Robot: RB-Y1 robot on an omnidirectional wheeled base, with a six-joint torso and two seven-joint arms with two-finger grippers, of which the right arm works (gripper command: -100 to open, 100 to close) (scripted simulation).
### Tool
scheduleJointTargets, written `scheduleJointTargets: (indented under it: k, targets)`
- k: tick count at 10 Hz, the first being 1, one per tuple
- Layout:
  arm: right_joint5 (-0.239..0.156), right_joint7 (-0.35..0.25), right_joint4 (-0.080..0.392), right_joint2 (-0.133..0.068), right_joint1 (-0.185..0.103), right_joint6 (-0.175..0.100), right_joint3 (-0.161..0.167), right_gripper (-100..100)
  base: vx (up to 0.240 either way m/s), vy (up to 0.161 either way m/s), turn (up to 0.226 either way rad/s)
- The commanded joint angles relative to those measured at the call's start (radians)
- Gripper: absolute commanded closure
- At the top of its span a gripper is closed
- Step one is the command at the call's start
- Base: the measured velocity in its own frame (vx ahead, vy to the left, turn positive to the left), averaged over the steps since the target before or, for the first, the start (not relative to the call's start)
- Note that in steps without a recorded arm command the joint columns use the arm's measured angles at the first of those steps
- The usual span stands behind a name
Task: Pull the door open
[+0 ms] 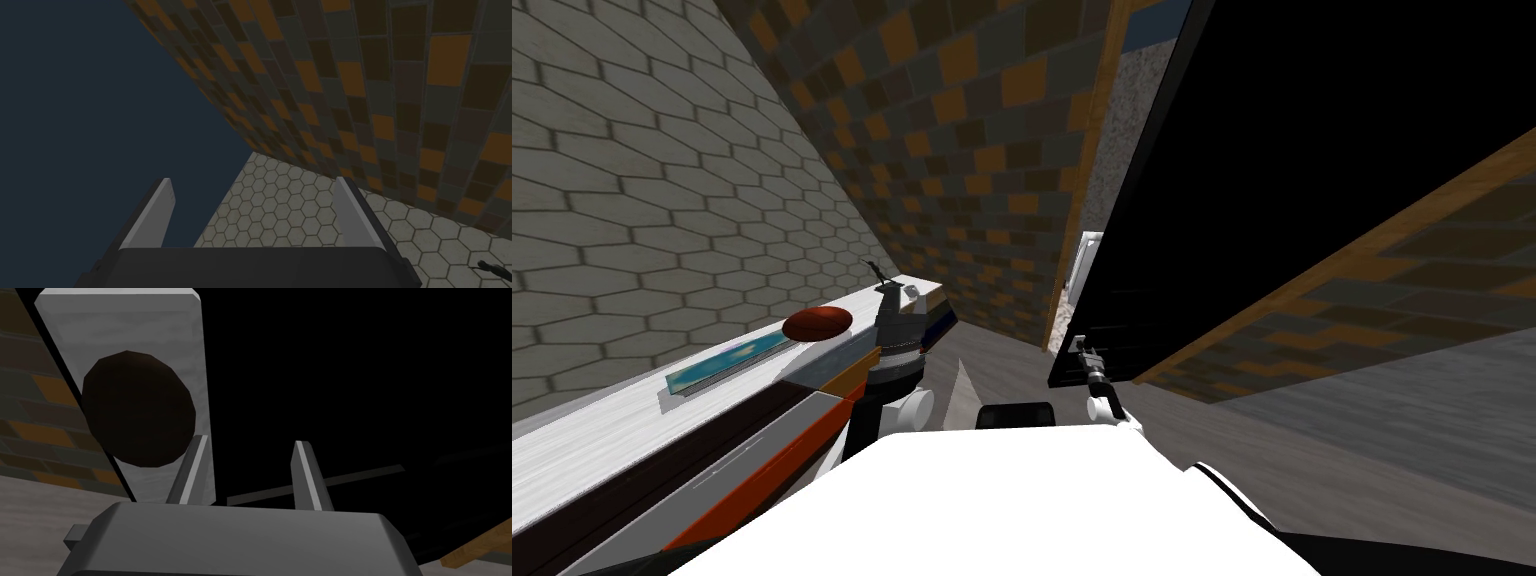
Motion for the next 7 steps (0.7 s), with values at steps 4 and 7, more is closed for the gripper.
scheduleJointTargets:
  k: [4, 7]
  targets:
    - [-0.005, -0.011, -0.010, -0.014, -0.002, 0.022, -0.004, 100, 0.000, 0.017, -0.013]
    - [-0.005, -0.011, -0.010, -0.014, -0.002, 0.022, -0.004, 100, -0.006, 0.009, 0.004]
